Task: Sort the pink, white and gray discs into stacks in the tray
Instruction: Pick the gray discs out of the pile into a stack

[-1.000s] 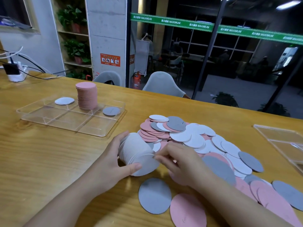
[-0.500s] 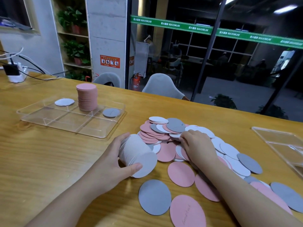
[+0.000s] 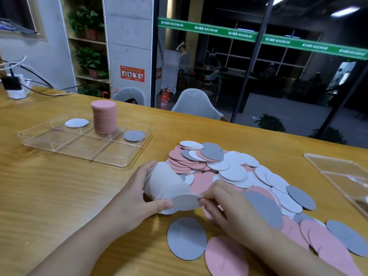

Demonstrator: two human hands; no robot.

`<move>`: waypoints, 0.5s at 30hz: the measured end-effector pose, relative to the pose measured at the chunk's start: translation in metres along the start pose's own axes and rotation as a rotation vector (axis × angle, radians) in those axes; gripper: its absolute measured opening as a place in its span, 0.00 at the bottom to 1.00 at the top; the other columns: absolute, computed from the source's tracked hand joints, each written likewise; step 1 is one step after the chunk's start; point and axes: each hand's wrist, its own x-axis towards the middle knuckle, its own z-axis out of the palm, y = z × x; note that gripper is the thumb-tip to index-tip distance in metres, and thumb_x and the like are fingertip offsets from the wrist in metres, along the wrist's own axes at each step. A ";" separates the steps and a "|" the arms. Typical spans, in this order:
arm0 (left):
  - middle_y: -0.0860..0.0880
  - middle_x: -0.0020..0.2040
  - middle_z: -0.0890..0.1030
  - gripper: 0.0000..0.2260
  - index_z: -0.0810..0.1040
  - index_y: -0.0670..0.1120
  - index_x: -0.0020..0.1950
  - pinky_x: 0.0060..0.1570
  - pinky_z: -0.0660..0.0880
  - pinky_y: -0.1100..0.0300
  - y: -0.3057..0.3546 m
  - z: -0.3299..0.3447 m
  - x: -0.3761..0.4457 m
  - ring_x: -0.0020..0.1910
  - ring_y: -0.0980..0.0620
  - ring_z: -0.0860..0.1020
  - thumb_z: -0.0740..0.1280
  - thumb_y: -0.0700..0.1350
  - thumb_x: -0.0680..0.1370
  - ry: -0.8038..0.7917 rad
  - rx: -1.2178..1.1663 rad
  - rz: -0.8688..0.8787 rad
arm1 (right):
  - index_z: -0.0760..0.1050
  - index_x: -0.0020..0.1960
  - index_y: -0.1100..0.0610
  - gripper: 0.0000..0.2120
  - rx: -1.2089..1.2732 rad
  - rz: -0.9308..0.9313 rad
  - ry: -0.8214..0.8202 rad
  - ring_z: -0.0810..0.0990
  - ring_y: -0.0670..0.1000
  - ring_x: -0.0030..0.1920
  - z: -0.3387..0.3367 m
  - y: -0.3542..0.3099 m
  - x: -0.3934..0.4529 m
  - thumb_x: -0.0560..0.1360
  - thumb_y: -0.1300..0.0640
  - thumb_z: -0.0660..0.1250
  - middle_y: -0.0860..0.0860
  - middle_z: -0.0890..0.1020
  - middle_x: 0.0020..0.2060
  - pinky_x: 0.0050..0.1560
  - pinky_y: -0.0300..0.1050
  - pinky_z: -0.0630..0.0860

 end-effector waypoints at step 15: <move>0.78 0.59 0.65 0.37 0.57 0.76 0.61 0.65 0.67 0.60 0.000 0.000 -0.002 0.63 0.71 0.66 0.73 0.63 0.59 0.006 0.026 0.001 | 0.75 0.55 0.56 0.14 -0.476 0.546 -0.156 0.71 0.54 0.57 -0.004 0.071 0.045 0.75 0.49 0.64 0.52 0.76 0.53 0.53 0.47 0.71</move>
